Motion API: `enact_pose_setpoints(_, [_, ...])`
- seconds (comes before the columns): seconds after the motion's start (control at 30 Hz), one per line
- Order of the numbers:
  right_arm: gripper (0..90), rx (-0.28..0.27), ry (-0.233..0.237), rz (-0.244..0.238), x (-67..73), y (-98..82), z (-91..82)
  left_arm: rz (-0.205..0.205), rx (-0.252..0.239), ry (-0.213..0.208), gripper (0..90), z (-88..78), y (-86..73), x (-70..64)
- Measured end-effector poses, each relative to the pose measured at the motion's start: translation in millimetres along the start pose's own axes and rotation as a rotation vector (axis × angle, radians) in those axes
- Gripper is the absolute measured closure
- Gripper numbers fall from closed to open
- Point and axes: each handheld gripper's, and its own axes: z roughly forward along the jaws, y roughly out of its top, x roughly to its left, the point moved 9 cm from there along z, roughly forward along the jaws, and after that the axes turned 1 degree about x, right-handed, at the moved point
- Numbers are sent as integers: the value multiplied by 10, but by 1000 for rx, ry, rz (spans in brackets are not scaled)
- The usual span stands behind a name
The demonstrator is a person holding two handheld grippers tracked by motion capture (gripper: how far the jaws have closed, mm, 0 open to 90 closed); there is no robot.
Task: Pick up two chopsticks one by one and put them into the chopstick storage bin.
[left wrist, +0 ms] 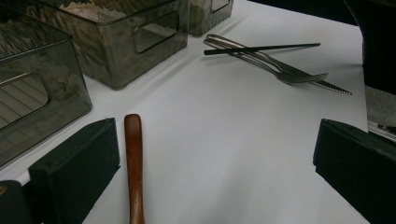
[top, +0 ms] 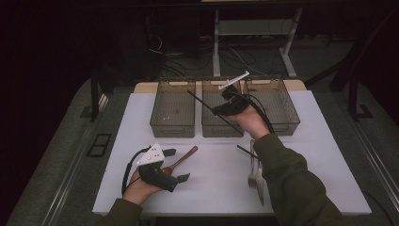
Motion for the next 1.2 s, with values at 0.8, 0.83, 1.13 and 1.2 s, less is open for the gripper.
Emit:
enact_pose_setpoints(0.8, [845, 46, -23, 37, 159, 508, 643, -2, -8, -5, 0, -20, 8, 1])
enact_pose_setpoints(0.83, [845, 51, -25, 41, 164, 557, 711, -4, -9, -6, 0, -19, 9, 0])
enact_pose_setpoints(1.13, [845, 83, -50, 48, 230, 736, 984, -8, -20, -11, 0, -25, 23, 3])
enact_pose_setpoints(1.2, [845, 87, -54, 52, 230, 749, 1009, -8, -20, -11, 0, -24, 23, 2])
